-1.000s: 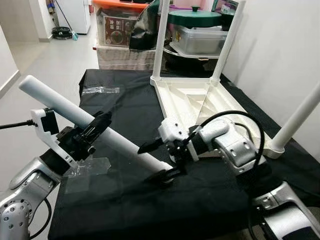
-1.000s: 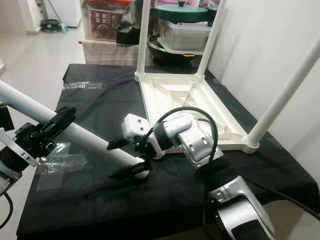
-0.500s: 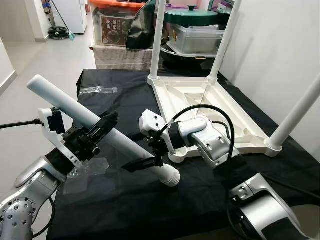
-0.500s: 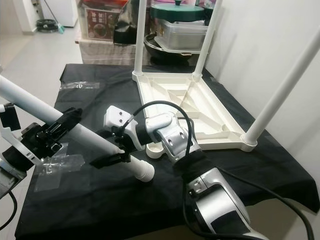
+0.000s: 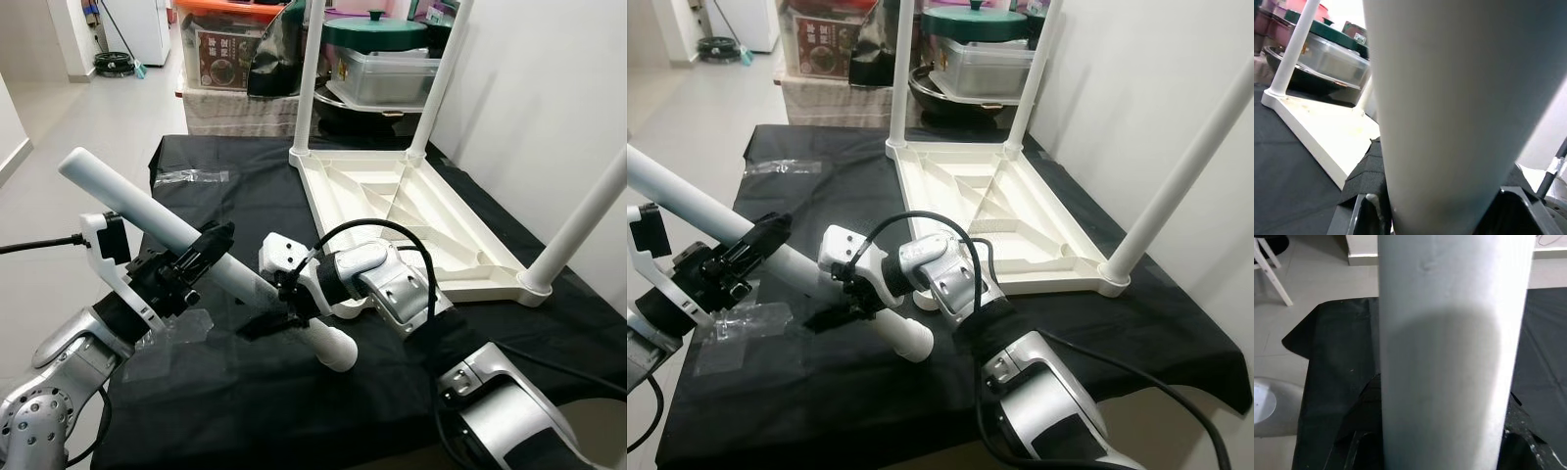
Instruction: Building children table
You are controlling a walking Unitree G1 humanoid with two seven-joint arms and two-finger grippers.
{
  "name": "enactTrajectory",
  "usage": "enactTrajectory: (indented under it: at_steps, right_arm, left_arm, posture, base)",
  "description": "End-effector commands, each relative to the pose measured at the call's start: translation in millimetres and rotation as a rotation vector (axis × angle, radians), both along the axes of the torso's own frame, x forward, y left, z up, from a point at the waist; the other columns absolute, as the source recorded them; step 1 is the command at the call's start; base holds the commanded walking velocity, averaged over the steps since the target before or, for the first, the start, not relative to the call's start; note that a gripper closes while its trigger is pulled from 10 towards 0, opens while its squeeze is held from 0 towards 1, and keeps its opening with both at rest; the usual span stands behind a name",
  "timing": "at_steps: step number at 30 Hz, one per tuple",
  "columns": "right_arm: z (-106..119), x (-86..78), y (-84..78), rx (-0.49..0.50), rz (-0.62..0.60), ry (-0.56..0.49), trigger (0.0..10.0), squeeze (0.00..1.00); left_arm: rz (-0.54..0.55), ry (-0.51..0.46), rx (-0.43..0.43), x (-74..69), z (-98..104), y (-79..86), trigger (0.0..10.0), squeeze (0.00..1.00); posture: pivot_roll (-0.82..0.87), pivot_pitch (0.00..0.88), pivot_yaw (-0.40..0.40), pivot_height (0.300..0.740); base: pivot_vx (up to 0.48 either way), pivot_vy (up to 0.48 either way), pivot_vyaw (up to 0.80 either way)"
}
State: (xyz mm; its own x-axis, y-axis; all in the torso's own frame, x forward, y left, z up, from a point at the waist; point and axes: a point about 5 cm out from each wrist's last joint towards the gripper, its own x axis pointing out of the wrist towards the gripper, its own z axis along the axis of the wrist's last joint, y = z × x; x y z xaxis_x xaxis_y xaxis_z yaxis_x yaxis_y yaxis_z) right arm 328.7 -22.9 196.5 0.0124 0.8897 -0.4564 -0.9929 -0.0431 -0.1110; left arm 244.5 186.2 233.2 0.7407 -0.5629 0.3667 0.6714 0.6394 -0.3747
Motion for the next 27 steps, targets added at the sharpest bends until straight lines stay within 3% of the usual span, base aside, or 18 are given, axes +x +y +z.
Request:
enactTrajectory:
  at_steps: [1, 6, 7, 9, 10, 15, 21, 22, 26, 27]
  right_arm:
    - [-7.0, 1.5, 2.4, 0.003, -0.043, 0.040, 0.0, 0.00]
    - [-2.4, 3.3, 3.9, 0.027, -0.062, 0.041, 0.0, 0.00]
    - [-1.3, 3.6, 3.4, 0.027, -0.066, 0.038, 0.0, 0.00]
    - [-0.7, 3.7, 3.0, 0.026, -0.068, 0.035, 0.0, 0.00]
    - [2.7, 4.7, 1.6, 0.032, -0.075, 0.026, 0.0, 0.00]
    - [19.7, 12.0, -6.0, 0.077, -0.118, -0.002, 0.0, 0.00]
    - [49.7, 28.9, -36.9, 0.168, -0.198, -0.045, 0.0, 0.00]
    - [58.9, 35.8, -47.8, 0.192, -0.249, -0.070, 0.0, 0.00]
    - [75.7, 47.5, -65.0, 0.245, -0.361, -0.109, 0.0, 0.00]
    - [93.0, 59.7, -77.5, 0.340, -0.511, -0.151, 0.0, 0.00]
  left_arm:
    - [-0.024, 0.006, 0.009, 1.8, -2.5, -5.7, 10.0, 0.00]
    - [-0.023, -0.011, 0.026, 1.5, -2.2, -6.7, 10.0, 0.00]
    - [-0.012, -0.040, 0.040, 0.6, -0.8, -6.4, 10.0, 0.38]
    - [-0.004, -0.061, 0.050, 0.0, 0.2, -6.2, 10.0, 0.38]
    - [0.003, -0.070, 0.042, 0.2, 0.7, -5.4, 10.0, 1.00]
    - [0.034, -0.069, 0.014, 0.8, 1.5, -0.4, 10.0, 1.00]
    - [0.109, -0.047, -0.057, -3.7, 5.6, 19.4, 10.0, 1.00]
    - [0.123, -0.041, -0.080, -7.0, 5.7, 25.2, 10.0, 0.00]
    - [0.149, -0.041, -0.099, -11.9, 4.3, 31.6, 10.0, 0.00]
    - [0.175, -0.033, -0.105, -13.9, 0.4, 34.1, 10.0, 0.00]
  posture:
    - [0.07, 0.000, -0.088, 0.740]
    - [0.07, 0.000, -0.088, 0.740]
    - [0.07, 0.000, -0.088, 0.740]
    - [0.07, 0.000, -0.088, 0.740]
    - [0.08, 0.000, -0.090, 0.740]
    - [0.08, 0.000, -0.091, 0.740]
    - [0.07, 0.000, -0.087, 0.740]
    - [0.07, 0.000, -0.088, 0.740]
    - [0.08, 0.000, -0.092, 0.740]
    - [0.08, 0.000, -0.093, 0.740]
  base:
    - [0.000, 0.000, 0.00]
    - [0.000, 0.000, 0.00]
    - [0.000, 0.000, 0.00]
    - [0.000, 0.000, 0.00]
    - [0.000, 0.000, 0.00]
    - [0.000, 0.000, 0.00]
    - [0.000, 0.000, 0.00]
    - [0.000, 0.000, 0.00]
    - [0.000, 0.000, 0.00]
    - [0.000, 0.000, 0.00]
